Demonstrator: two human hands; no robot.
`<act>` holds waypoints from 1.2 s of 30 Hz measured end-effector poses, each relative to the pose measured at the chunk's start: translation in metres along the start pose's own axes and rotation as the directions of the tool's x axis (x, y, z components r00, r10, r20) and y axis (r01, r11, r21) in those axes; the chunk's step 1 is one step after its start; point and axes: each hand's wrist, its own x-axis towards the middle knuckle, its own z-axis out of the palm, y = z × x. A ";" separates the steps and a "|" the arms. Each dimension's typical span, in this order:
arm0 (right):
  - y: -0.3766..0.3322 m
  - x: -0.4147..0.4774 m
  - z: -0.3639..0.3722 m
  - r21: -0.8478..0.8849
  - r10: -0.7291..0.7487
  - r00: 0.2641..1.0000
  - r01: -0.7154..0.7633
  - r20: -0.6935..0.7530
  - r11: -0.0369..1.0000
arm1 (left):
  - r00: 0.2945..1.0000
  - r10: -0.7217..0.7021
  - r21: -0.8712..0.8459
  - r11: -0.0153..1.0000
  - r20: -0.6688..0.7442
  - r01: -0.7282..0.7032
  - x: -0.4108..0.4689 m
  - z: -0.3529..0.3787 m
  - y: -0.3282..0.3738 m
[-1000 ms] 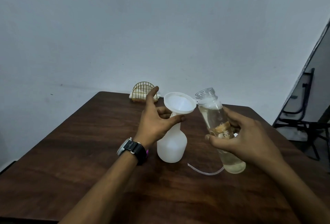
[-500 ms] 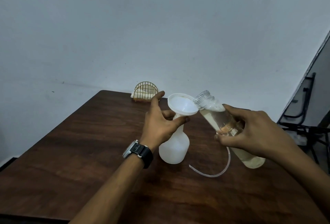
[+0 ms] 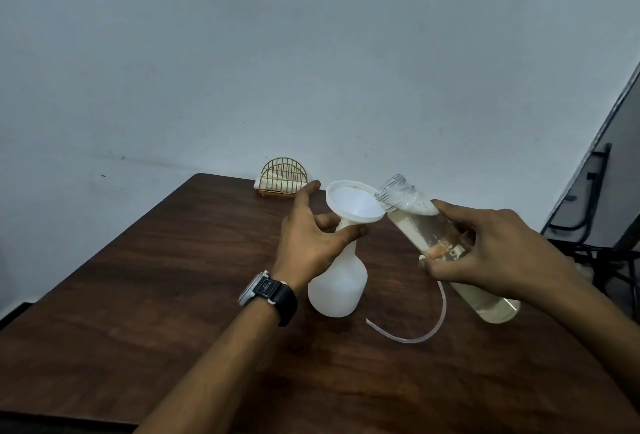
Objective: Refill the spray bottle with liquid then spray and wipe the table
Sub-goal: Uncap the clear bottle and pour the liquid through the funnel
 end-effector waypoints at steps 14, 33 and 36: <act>-0.004 0.007 -0.007 -0.069 0.028 0.998 -0.023 0.063 0.997 | 1.000 0.006 0.008 1.000 0.007 -0.006 0.001 -0.001 -0.002; -0.002 0.007 -0.013 -0.144 0.003 0.997 0.008 0.076 0.990 | 1.000 0.026 -0.005 1.000 0.017 -0.026 0.002 0.000 -0.006; -0.003 0.007 -0.015 -0.167 0.004 0.997 0.009 0.074 0.986 | 0.999 0.032 -0.008 0.999 0.025 -0.032 0.002 0.000 -0.007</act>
